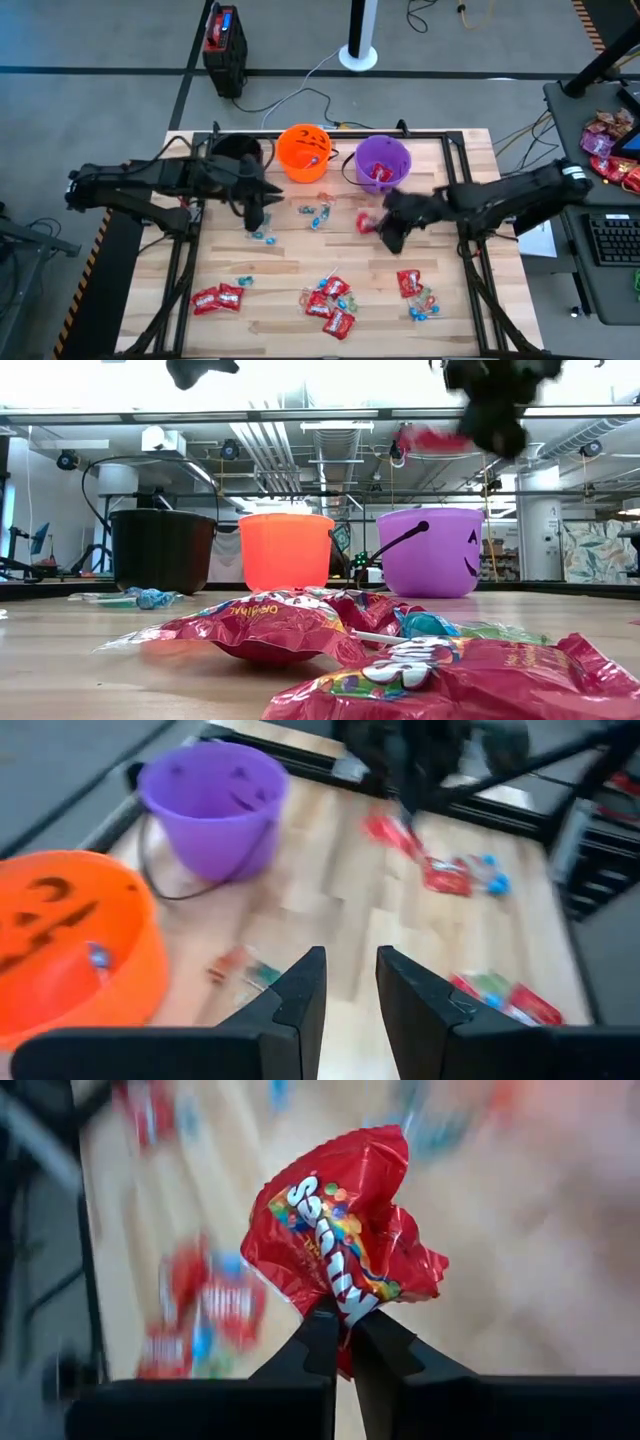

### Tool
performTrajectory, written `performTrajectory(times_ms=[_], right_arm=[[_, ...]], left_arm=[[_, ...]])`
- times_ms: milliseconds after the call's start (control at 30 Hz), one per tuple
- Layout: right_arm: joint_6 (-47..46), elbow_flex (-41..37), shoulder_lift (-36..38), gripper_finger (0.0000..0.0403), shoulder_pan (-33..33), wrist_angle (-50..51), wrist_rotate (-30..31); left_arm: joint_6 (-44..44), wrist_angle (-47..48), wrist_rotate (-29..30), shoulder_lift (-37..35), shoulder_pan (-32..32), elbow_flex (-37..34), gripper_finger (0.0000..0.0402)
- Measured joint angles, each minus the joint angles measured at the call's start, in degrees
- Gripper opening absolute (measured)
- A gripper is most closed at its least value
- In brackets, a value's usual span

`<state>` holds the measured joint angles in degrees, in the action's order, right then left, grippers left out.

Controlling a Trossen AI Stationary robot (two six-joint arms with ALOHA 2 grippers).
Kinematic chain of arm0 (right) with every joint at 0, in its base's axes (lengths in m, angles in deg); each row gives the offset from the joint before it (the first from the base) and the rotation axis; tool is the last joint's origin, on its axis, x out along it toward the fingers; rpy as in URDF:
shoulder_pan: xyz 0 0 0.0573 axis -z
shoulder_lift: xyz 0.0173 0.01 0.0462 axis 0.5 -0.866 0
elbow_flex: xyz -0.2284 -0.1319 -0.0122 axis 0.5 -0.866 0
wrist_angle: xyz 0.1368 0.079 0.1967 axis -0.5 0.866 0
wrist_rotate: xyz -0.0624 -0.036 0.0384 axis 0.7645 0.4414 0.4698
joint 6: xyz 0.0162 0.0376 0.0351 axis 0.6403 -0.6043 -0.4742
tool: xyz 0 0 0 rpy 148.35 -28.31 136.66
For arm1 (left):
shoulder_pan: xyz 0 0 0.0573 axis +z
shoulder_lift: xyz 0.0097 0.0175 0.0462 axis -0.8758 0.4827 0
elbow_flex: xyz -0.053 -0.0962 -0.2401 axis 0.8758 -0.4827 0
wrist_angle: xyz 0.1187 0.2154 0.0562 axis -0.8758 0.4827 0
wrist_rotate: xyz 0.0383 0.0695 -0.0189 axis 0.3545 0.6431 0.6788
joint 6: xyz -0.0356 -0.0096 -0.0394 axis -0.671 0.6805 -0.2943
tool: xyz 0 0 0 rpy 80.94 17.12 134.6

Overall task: Sort candy by brand, put in halloween buckets
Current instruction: Put the red candy into the violet bucket

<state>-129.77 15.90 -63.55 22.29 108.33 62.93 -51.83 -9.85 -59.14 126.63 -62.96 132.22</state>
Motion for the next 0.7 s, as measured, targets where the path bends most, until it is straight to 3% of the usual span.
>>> performTrajectory(times_ms=[167,233,367,500,600,700], right_arm=[[8.3,14.5,0.4,0.0009,7.9,10.0,17.8],[8.9,19.0,-1.6,0.0009,13.1,16.1,21.4],[11.0,25.7,-7.3,0.0009,24.7,27.0,17.0],[12.2,28.7,-14.3,0.0011,34.4,34.4,4.7],[13.7,28.7,-19.6,0.0014,38.4,36.9,-2.7],[15.6,28.7,-22.4,0.0033,39.5,38.5,-2.4]], left_arm=[[0.1,1.5,-0.9,-0.8,0.0,0.0,0.0077],[0.4,1.5,-0.8,-0.4,0.0,0.0,0.0077],[2.4,1.6,-0.8,0.7,0.0,0.0,0.0077],[0.2,1.6,-0.8,1.9,0.0,0.0,0.0077],[-2.4,1.8,-0.8,2.8,0.0,-0.1,0.0077],[-5.0,2.2,-0.8,3.5,-0.1,-0.1,0.0077]])
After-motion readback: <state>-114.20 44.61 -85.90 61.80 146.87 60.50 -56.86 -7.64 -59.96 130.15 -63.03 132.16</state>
